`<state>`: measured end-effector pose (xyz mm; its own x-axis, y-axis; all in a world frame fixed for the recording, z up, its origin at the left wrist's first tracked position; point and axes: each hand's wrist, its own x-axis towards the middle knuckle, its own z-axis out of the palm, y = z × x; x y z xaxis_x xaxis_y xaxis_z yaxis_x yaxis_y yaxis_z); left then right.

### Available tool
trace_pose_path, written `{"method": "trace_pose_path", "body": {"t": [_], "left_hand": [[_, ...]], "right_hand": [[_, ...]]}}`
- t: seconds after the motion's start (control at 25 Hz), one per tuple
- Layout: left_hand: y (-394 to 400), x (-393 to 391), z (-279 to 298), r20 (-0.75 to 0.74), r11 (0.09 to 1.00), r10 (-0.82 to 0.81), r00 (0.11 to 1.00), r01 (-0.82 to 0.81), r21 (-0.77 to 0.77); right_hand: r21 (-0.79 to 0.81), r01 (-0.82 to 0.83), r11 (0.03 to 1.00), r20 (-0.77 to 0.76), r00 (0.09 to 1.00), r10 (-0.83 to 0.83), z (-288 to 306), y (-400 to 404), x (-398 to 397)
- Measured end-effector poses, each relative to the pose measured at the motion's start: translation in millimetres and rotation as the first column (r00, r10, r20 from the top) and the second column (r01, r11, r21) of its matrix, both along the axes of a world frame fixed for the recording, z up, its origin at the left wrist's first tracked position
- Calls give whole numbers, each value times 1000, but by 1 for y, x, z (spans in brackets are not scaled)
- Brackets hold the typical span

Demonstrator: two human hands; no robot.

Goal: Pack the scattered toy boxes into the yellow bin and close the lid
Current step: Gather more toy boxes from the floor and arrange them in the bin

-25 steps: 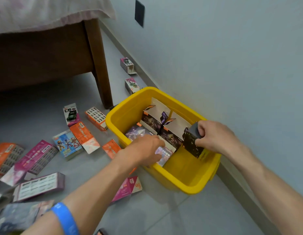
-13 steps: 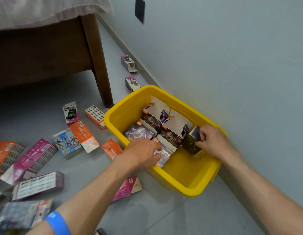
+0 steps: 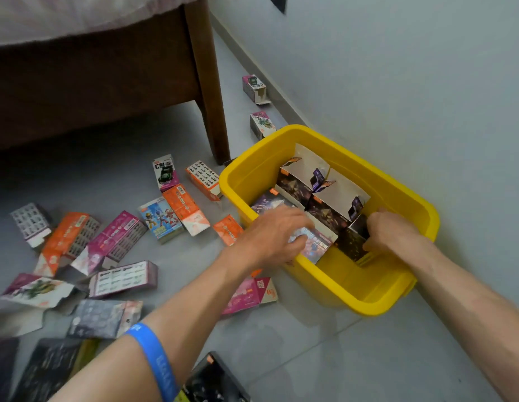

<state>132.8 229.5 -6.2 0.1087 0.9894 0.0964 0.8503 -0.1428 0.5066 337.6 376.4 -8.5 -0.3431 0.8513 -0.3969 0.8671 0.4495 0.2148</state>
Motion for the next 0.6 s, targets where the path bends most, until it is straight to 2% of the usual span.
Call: {"method": "trace_pose_path", "body": {"t": [0.04,0.08,0.12,0.16,0.2,0.28,0.36,0.4,0.48,0.56,0.6], "left_hand": [[-7,-9,-2,96,984,116,989,-127,121],[-19,-21,-6,176,923,289,941,-322,211],[-33,-34,-12,222,830,456,862,-502,244],[-50,-47,-21,202,766,558,805,-594,248],[-68,-57,-32,119,778,582,805,-593,207],[-98,-64,-55,-76,883,465,882,-468,-37],[-133,-66,-73,-170,873,379,910,-412,-261],[-145,-67,-79,-176,859,384,906,-420,-293],[-178,-81,-84,-171,840,429,887,-462,-285],[-213,-106,-85,-202,795,514,834,-551,-254],[-233,-122,-87,-266,733,591,762,-644,-219]], "right_hand": [[137,-24,990,-112,993,40,4,-10,-2],[279,-53,959,-267,955,131,7,-26,-9],[379,-72,922,-421,875,241,9,-48,-21],[419,-100,903,-537,774,335,12,-73,-37],[422,-152,894,-609,682,404,13,-97,-54],[436,-284,854,-631,580,515,10,-136,-86],[518,-366,773,-584,508,633,-2,-168,-110],[551,-384,741,-571,474,671,-7,-178,-115],[471,-525,709,-616,379,690,-29,-216,-130],[220,-709,669,-671,388,632,-54,-256,-141],[120,-775,620,-663,403,631,-65,-274,-146]]}}
